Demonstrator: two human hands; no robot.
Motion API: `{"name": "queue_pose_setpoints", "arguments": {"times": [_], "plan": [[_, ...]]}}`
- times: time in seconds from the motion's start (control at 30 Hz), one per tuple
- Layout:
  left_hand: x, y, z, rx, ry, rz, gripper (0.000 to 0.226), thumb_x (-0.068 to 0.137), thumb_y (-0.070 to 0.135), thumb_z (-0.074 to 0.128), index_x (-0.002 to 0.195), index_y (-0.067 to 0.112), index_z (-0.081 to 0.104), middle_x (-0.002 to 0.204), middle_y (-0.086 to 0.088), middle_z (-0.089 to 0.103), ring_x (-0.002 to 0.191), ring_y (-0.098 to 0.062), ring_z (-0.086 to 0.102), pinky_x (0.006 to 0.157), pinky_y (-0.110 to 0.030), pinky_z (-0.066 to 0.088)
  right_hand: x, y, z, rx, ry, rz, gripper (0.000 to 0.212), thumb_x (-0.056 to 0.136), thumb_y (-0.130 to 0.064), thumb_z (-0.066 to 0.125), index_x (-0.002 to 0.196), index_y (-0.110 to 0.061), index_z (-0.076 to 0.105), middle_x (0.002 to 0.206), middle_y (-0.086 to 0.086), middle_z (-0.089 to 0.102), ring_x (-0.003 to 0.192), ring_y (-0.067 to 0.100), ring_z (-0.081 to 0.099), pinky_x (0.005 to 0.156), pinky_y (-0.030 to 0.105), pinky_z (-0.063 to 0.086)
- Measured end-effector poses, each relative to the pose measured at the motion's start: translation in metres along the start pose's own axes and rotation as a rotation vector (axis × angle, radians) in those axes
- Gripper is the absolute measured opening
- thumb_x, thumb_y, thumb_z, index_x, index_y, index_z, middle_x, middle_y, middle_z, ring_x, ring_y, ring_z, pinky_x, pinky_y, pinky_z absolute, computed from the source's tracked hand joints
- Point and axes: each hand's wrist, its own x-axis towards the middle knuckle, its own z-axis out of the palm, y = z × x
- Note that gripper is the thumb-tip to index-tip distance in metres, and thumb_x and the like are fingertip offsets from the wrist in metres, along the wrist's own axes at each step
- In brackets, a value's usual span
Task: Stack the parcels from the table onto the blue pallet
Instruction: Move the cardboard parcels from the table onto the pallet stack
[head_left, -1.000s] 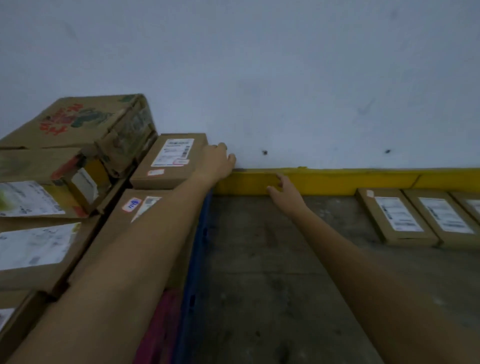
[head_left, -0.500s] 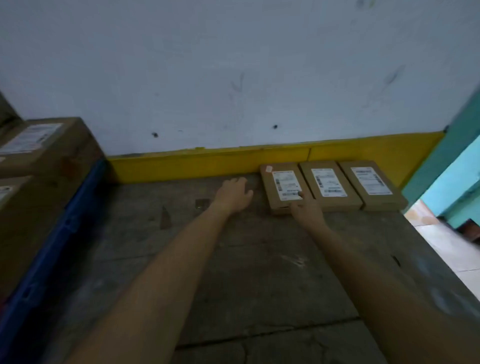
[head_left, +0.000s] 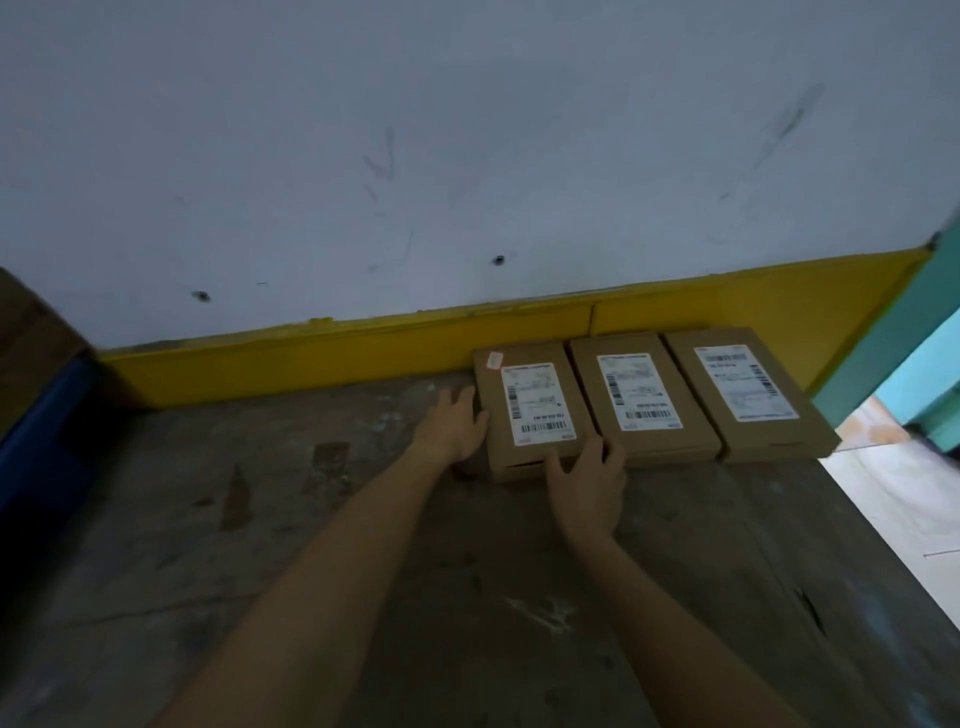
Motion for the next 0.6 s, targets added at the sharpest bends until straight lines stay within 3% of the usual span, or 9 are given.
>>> {"name": "queue_pose_setpoints", "arguments": {"times": [0.1, 0.27, 0.43, 0.6], "plan": [[0.018, 0.005, 0.005, -0.013, 0.016, 0.018, 0.055, 0.098, 0.039, 0.035, 0.147, 0.016, 0.020, 0.151, -0.016, 0.021, 0.134, -0.035, 0.032, 0.109, -0.046, 0.032, 0.002, 0.001, 0.010, -0.081, 0.040, 0.009, 0.061, 0.091, -0.040, 0.052, 0.140, -0.012, 0.029, 0.151, 0.014, 0.015, 0.130, 0.032, 0.031, 0.100, 0.039, 0.037], [0.038, 0.011, 0.009, 0.001, 0.038, 0.031, 0.056, 0.099, 0.039, 0.031, 0.149, 0.026, 0.008, 0.148, -0.018, 0.021, 0.132, -0.038, 0.032, 0.107, -0.050, 0.034, -0.002, 0.004, 0.021, -0.062, 0.055, -0.012, 0.055, 0.093, -0.034, 0.050, 0.142, -0.019, 0.030, 0.155, 0.010, 0.009, 0.135, 0.031, 0.021, 0.104, 0.037, 0.033], [0.048, 0.013, 0.002, -0.002, 0.090, 0.035, 0.054, 0.100, 0.041, 0.029, 0.148, 0.024, 0.013, 0.148, -0.021, 0.023, 0.133, -0.039, 0.030, 0.108, -0.050, 0.032, -0.001, 0.007, 0.018, -0.031, 0.029, -0.009, 0.054, 0.092, -0.031, 0.053, 0.140, -0.022, 0.032, 0.151, 0.010, 0.013, 0.136, 0.029, 0.020, 0.105, 0.037, 0.031], [0.056, 0.005, -0.007, -0.074, 0.063, 0.046, 0.057, 0.100, 0.042, 0.029, 0.150, 0.025, 0.010, 0.155, -0.020, 0.009, 0.141, -0.039, 0.016, 0.112, -0.048, 0.023, -0.004, 0.011, 0.014, 0.031, -0.073, -0.065, 0.058, 0.088, -0.028, 0.059, 0.140, -0.023, 0.033, 0.147, 0.009, 0.013, 0.132, 0.025, 0.021, 0.102, 0.032, 0.034]]}}
